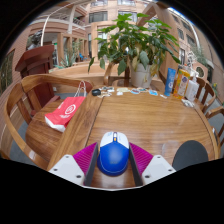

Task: Arrange mouse

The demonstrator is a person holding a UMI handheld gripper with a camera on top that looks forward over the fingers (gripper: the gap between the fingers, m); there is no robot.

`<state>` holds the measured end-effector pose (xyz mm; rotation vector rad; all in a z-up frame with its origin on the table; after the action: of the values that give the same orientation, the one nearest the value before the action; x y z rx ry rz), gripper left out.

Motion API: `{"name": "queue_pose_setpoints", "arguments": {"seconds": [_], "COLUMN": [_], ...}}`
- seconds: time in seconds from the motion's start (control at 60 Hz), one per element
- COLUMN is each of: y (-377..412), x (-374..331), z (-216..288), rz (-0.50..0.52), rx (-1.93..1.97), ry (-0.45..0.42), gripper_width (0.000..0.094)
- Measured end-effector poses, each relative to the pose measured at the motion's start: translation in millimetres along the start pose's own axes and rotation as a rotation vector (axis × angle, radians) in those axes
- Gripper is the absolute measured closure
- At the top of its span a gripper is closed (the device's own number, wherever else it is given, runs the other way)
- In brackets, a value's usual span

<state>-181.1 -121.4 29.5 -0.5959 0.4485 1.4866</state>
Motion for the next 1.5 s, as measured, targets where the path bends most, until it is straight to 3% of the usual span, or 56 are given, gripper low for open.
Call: {"name": "queue_pose_setpoints", "arguments": {"seconds": [0.033, 0.2, 0.317, 0.4, 0.533, 0.6, 0.667, 0.717, 0.767, 0.933, 1.033, 1.267, 1.317, 1.367, 1.45, 1.5], "y": [-1, 5, 1, -8, -38, -69, -103, -130, -153, -215, -237, -242, -241, -244, -244, -244], "x": [1, 4, -8, -46, -153, -201, -218, -218, -201, -117, -87, -68, -70, -80, -101, -117], "z": [2, 4, 10, 39, 118, 150, 159, 146, 132, 28, -28, -74, -75, -68, -60, -53], "rz": [-0.016, 0.023, 0.075, 0.109, 0.229, 0.227, 0.212, 0.193, 0.153, -0.002, -0.067, -0.054, -0.053, -0.063, -0.077, -0.089], "rx": [-0.015, -0.028, -0.034, -0.025, 0.049, 0.064, 0.08, 0.093, 0.089, 0.078, 0.064, 0.072, 0.059, 0.039, 0.019, 0.017], "ry": [-0.009, -0.042, -0.049, -0.152, -0.391, -0.512, -0.56, -0.558, -0.503, -0.204, -0.1, 0.002, -0.014, -0.031, -0.072, -0.094], "gripper_width": [0.0426, 0.0545, 0.057, 0.057, 0.0568, 0.057, 0.0572, 0.0573, 0.0574, 0.0573, 0.0568, 0.0445, 0.0406, 0.0304, 0.006, 0.0103]}}
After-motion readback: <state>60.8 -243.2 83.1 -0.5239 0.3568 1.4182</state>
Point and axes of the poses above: the point between the fingertips, and its own axes, seen from behind it with the camera up: y to the left, z up, x forward, the way the camera looks, the point moved 7 cm from there along -x, backward, against the way the camera looks, and after that the axes turned 8 degrees about -z, right-handed, at the moved point
